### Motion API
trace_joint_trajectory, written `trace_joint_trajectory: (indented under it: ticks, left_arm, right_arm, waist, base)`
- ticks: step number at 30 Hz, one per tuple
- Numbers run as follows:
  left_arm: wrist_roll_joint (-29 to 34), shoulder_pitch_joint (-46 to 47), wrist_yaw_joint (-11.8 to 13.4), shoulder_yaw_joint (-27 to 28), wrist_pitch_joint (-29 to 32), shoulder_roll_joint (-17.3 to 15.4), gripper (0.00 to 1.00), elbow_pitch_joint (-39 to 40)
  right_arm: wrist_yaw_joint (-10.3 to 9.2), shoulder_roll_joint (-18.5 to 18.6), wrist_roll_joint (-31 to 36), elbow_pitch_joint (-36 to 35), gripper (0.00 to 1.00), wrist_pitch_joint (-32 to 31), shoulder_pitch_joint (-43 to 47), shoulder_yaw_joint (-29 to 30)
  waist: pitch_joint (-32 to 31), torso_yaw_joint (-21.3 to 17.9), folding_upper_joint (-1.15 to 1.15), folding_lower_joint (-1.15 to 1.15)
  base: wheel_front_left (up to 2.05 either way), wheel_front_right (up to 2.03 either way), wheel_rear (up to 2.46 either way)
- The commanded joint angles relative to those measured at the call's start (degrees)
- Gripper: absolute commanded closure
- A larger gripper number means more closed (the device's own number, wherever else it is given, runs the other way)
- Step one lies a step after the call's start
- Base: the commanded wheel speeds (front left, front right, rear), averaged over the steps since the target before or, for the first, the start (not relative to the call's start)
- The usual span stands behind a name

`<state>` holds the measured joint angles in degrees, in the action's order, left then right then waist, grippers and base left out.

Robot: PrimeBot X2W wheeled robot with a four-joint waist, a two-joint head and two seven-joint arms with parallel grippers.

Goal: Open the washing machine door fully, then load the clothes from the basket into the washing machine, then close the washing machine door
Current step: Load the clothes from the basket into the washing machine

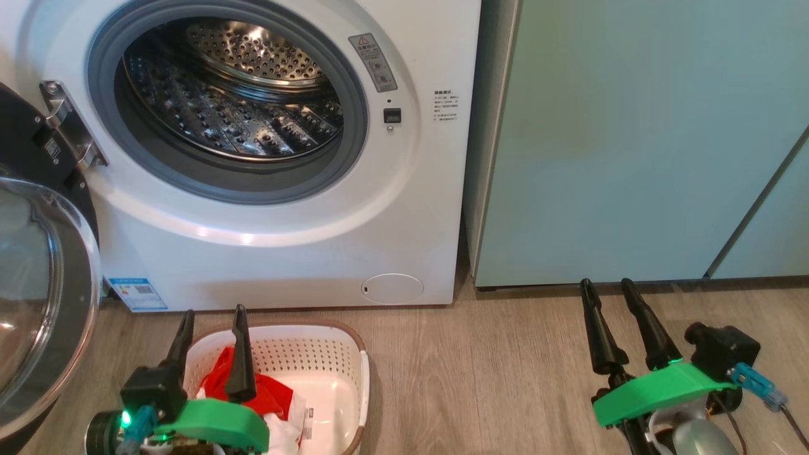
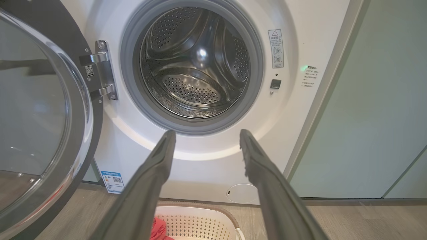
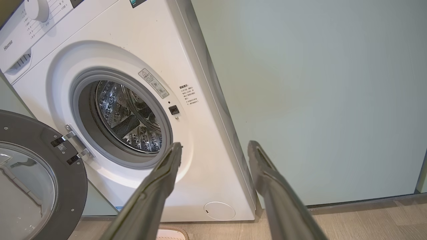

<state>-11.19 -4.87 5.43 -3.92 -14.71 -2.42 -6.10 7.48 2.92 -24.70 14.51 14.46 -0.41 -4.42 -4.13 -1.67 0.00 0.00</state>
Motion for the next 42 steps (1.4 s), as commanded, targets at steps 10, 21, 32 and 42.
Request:
trace_joint_trajectory:
  ticks: [10, 21, 32, 42]
  left_arm:
    - [-0.11, 2.61, -0.13, 1.24, -0.29, -0.45, 0.0, -0.46]
    - [2.51, 4.84, 0.8, 1.01, -0.29, -0.59, 0.0, -15.94]
    - [5.33, 19.78, -1.72, 2.67, -0.29, -6.29, 0.0, -35.39]
    - [7.44, 35.13, -5.77, 0.38, -0.15, -12.0, 0.0, -55.52]
  right_arm:
    - [0.01, -0.04, -0.14, -1.94, 0.0, 0.54, -2.13, -1.4]
    - [0.01, -0.04, 0.08, -1.65, 0.0, 0.54, -2.79, -2.64]
    - [0.01, -0.04, 1.0, -3.76, 0.0, 0.54, -8.17, -4.41]
    - [0.01, -0.04, 1.88, -5.77, 0.0, 0.54, -11.03, -4.68]
  waist:
    - [1.07, -0.07, 0.0, 0.0]
    - [7.27, -1.13, 0.0, 0.0]
    - [23.26, -4.19, 0.0, 0.0]
    - [35.08, -7.01, 0.0, 0.0]
  base:
    - [0.0, 0.0, 0.0]
    - [0.0, 0.0, 0.0]
    - [0.0, 0.0, 0.0]
    - [0.0, 0.0, 0.0]
